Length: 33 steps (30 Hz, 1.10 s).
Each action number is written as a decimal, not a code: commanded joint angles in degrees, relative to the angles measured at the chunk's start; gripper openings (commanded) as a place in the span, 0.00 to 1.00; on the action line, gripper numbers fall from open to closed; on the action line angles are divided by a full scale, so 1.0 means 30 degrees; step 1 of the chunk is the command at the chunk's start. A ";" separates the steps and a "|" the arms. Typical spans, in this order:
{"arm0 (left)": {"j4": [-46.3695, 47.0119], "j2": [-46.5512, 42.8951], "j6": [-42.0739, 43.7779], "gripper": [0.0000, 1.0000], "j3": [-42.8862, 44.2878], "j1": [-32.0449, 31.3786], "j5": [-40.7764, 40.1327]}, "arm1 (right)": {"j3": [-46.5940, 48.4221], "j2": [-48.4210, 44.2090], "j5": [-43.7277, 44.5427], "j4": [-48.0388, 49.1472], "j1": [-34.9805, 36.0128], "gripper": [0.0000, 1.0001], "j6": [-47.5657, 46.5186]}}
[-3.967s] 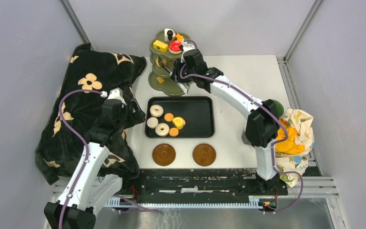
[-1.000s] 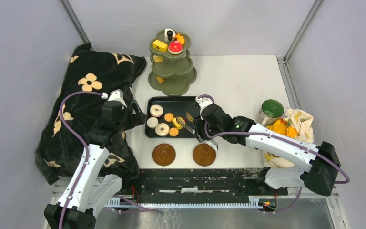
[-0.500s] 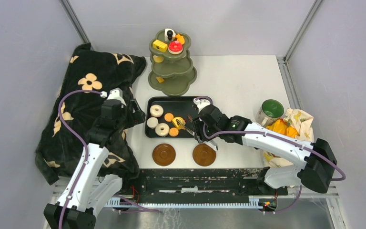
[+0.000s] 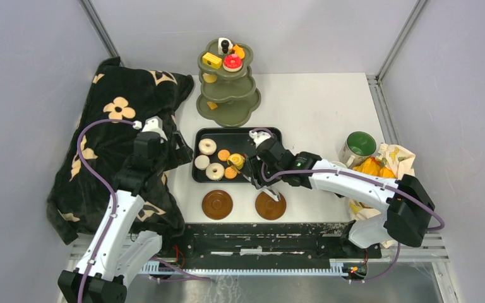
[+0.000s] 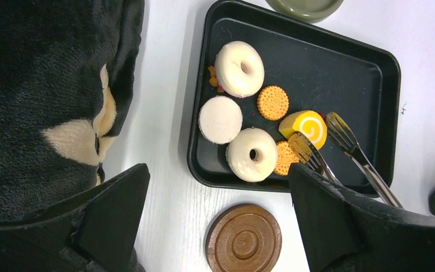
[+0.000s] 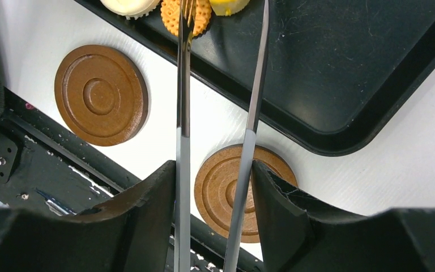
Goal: Serve the afternoon tea
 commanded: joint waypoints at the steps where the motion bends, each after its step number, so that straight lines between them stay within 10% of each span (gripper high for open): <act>1: 0.0956 -0.0086 0.0563 0.99 0.0003 -0.0027 0.0465 | 0.1136 0.0436 0.0372 0.1158 0.0059 0.56 0.0019; 17: 0.1015 -0.0030 0.0582 0.99 -0.0187 -0.0023 0.0480 | 0.1278 -0.1212 0.1282 0.0427 0.0102 0.13 0.0037; 33: 0.1301 0.0240 0.0523 0.99 -0.0116 -0.0040 0.0243 | 0.3954 -0.2873 0.4416 -0.0142 -0.0205 0.10 -0.2608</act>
